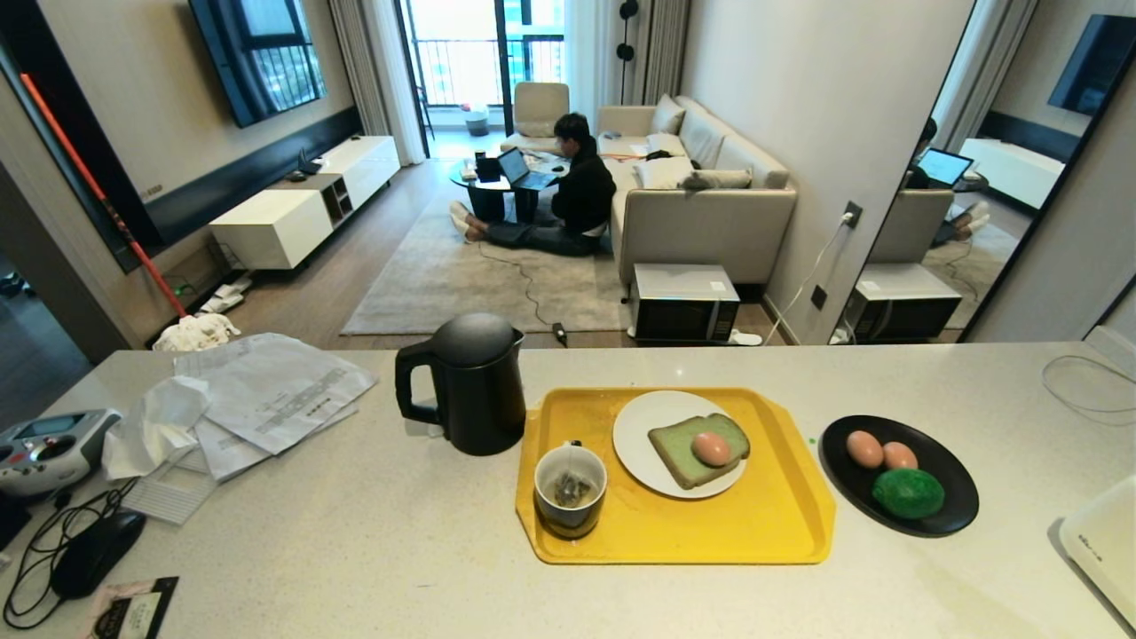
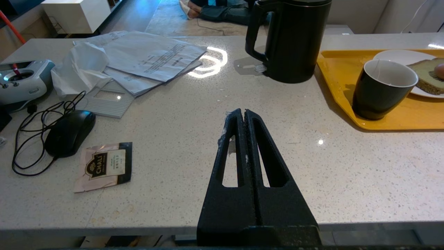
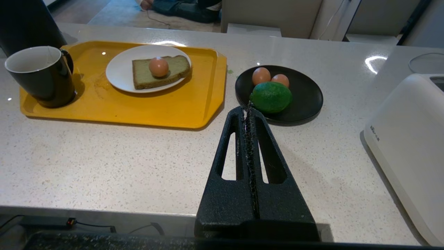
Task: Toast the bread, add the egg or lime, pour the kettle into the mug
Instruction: Pick up the kettle
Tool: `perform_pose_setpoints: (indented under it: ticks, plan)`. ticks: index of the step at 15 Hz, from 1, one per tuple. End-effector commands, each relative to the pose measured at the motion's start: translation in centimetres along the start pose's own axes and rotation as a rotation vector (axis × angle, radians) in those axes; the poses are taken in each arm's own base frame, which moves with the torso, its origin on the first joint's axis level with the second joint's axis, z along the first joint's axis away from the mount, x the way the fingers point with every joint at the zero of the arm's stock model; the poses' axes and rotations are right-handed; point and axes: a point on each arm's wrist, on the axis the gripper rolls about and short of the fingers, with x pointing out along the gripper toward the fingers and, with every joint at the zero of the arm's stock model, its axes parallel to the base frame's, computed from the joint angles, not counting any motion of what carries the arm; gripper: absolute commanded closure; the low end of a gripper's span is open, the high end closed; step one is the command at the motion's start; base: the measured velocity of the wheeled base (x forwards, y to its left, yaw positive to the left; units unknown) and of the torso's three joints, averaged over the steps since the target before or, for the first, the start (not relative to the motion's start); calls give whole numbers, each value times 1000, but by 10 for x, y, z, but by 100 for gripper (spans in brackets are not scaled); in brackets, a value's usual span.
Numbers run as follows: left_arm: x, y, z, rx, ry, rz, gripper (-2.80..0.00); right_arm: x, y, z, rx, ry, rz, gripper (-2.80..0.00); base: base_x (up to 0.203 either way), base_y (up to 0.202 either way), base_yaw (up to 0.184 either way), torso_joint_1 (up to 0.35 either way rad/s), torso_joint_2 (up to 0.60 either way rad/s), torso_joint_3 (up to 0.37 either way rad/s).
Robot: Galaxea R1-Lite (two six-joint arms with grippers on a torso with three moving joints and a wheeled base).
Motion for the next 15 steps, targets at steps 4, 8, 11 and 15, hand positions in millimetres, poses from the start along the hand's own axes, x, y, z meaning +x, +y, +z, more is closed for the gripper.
perform_pose_setpoints:
  ticks: [4, 8, 11, 15]
  plan:
    - [0, 0, 0, 0, 1, 1, 0, 0, 0, 0, -2, 1, 1, 0, 0, 0, 0, -69, 156, 76]
    - [0, 0, 0, 0, 1, 1, 0, 0, 0, 0, -2, 3, 1, 0, 0, 0, 0, -84, 160, 74]
    - [0, 0, 0, 2, 1, 1, 0, 0, 0, 0, 0, 1, 1, 0, 0, 0, 0, -97, 192, 91]
    - [0, 0, 0, 3, 3, 1, 0, 0, 0, 0, 0, 2, 1, 0, 0, 0, 0, -119, 230, 36]
